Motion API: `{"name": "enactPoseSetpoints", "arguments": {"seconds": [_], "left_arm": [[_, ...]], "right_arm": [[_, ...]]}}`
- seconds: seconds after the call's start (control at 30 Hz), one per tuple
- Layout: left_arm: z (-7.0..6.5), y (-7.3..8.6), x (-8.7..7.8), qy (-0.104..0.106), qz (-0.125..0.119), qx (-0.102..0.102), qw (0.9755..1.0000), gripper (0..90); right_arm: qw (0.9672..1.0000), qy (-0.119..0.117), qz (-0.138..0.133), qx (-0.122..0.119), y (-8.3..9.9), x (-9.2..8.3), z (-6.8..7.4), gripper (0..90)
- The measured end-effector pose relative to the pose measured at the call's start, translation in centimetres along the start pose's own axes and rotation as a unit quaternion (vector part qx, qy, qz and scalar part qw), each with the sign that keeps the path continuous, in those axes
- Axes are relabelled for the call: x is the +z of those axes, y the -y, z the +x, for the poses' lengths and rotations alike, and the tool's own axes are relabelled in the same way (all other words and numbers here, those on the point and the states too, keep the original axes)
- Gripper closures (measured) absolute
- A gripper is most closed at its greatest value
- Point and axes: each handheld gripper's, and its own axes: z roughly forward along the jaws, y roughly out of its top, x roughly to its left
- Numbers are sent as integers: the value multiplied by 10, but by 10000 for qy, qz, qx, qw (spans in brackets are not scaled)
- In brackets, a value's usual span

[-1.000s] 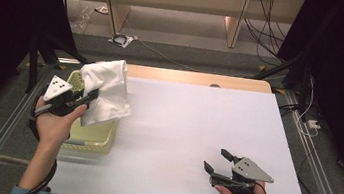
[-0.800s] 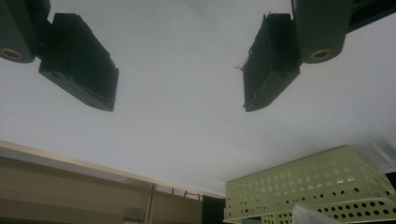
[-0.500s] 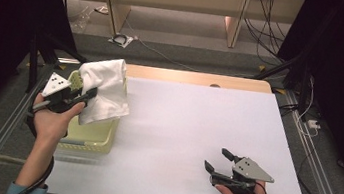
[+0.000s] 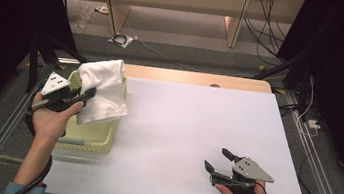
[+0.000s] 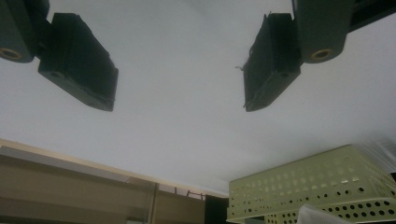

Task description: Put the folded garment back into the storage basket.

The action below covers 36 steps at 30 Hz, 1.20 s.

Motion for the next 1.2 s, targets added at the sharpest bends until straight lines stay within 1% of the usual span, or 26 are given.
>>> {"name": "enactPoseSetpoints", "arguments": {"seconds": [0.1, 0.33, 0.9, 1.2], "left_arm": [[1, 0, 0, 4, 23, 6, 10000, 741], [3, -3, 1, 17, 66, 36, 10000, 741], [11, -4, 5, 4, 226, -10, 9997, 741], [15, -4, 6, -6, 309, 6, 9995, 741]], "right_arm": [[10000, 15, 44, -13, -1, -1, 0, 271], [10000, -1, 24, -17, -1, -1, 0, 268], [10000, -3, 29, -24, -1, -1, 0, 261], [10000, 8, 20, -20, -1, -1, 0, 261]]}}
